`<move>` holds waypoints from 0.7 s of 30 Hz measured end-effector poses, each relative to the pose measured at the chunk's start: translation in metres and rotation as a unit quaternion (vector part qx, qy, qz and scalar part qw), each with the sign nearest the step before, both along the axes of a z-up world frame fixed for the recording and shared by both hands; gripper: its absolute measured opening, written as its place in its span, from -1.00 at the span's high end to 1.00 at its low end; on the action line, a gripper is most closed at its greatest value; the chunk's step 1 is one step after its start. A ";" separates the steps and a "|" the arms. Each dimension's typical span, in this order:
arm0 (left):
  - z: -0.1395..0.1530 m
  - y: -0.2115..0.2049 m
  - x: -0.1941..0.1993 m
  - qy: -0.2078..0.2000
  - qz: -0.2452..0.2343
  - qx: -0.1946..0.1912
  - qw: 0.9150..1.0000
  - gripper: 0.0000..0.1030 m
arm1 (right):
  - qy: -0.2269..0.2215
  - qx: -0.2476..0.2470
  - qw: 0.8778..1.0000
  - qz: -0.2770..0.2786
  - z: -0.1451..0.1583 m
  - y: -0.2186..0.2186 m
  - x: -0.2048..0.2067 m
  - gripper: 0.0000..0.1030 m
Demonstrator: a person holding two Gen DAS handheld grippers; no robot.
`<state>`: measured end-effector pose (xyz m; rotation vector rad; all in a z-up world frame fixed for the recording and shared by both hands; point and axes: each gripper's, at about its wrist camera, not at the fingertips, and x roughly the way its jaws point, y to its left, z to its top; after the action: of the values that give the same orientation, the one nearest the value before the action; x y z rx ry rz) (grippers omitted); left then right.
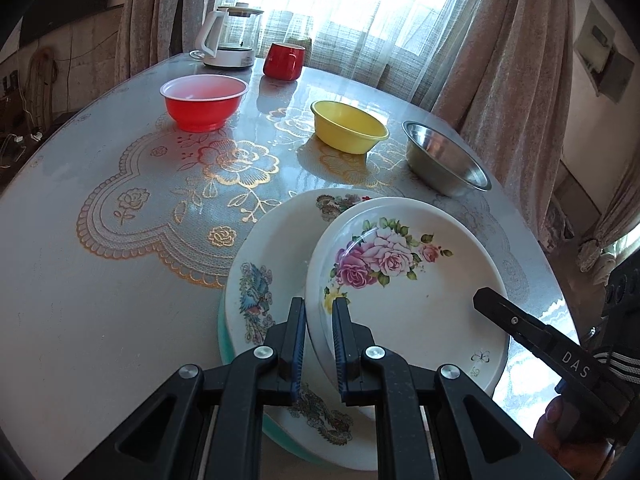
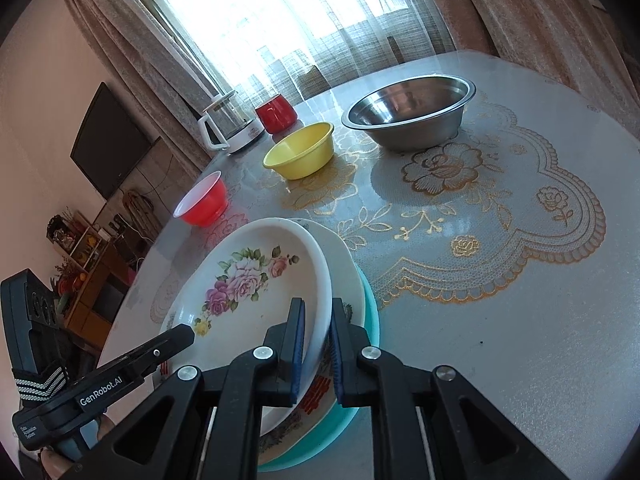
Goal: Organize plates and bowls
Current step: 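Lift and carry the flowered bowl with both grippers over the plate stack, then lower the flowered bowl onto the white plate and open both grippers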
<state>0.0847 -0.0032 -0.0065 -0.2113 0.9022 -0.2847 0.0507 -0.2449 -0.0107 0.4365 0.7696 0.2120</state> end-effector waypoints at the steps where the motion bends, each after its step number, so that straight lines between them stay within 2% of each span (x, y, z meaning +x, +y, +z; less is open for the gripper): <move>1: -0.001 0.000 0.000 0.002 0.000 0.001 1.000 0.76 | 0.002 -0.002 1.000 0.000 0.000 0.001 0.001 0.76; 12: -0.003 0.003 -0.002 0.002 0.003 0.001 1.000 0.76 | 0.020 -0.035 0.999 0.006 0.003 0.012 0.005 0.73; 21: 0.004 -0.002 -0.004 -0.006 0.008 0.041 0.999 0.74 | 0.049 -0.085 0.995 0.014 0.009 0.026 0.013 0.67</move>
<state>0.0809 -0.0052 -0.0024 -0.1414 0.8983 -0.2341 0.0640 -0.2193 -0.0019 0.2774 0.8838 0.1506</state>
